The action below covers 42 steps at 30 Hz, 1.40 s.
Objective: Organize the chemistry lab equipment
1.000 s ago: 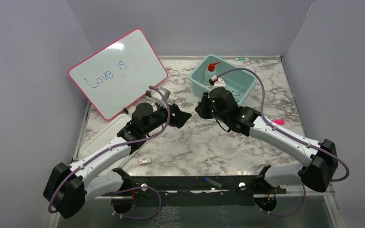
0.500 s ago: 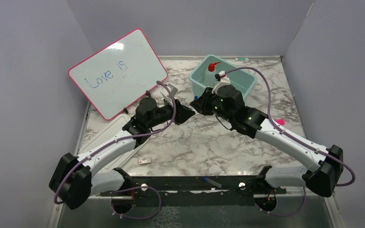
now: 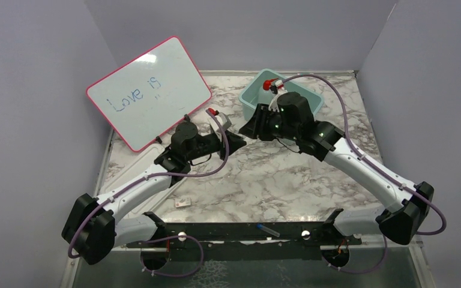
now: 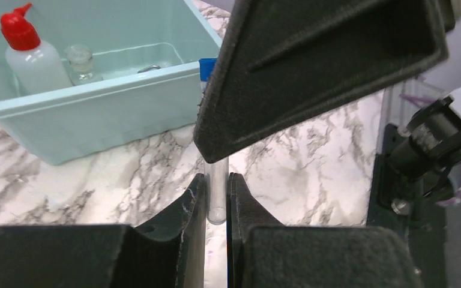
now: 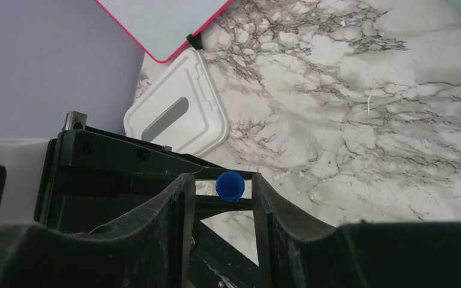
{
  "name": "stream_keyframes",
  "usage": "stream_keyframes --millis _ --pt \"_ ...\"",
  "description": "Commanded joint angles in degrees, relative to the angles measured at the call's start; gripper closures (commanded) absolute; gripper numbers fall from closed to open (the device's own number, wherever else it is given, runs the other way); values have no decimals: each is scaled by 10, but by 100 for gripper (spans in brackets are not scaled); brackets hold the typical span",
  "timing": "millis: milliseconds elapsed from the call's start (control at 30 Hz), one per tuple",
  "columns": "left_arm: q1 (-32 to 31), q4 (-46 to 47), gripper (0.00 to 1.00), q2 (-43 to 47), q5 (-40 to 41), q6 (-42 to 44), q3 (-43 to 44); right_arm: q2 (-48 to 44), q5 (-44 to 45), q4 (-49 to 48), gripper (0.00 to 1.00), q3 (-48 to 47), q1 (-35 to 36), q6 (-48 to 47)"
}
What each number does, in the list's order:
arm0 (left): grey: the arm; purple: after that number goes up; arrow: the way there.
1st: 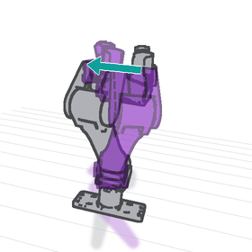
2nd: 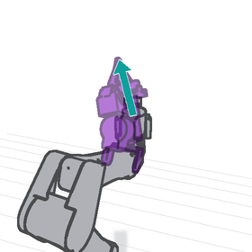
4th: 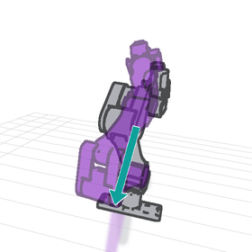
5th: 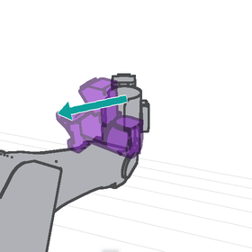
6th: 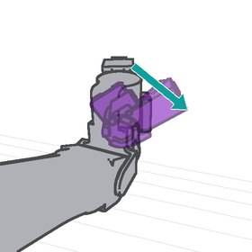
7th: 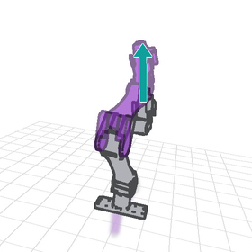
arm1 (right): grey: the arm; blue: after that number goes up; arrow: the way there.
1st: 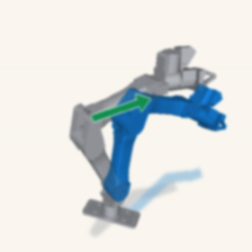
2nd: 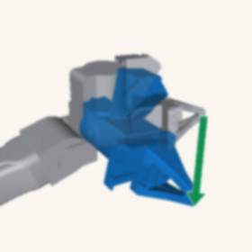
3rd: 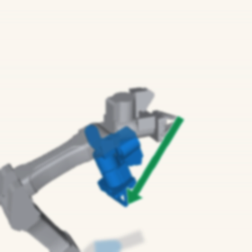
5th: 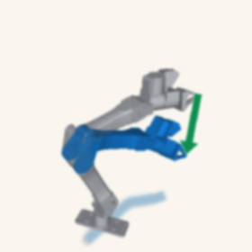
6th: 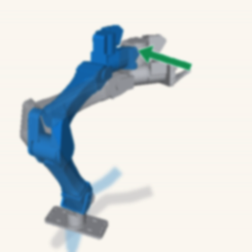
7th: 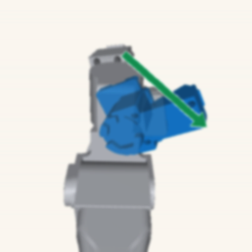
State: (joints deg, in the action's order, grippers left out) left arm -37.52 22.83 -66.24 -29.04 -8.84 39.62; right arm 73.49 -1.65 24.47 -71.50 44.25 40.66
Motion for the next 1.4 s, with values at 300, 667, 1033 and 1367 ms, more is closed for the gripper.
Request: stream_keyframes --millis 300,667,1033,1367 --pt "1 -77 100 14 -72 193 47 47 -170 159 66 -95 -53 -50" --pt "1 -97 100 11 -87 217 48 50 -162 134 63 -96 -65 -42" --pt "1 -108 91 10 -83 215 54 50 -152 133 85 -79 -72 -45" --pt "1 -114 27 51 79 77 23 -25 171 262 88 -17 -100 -30"
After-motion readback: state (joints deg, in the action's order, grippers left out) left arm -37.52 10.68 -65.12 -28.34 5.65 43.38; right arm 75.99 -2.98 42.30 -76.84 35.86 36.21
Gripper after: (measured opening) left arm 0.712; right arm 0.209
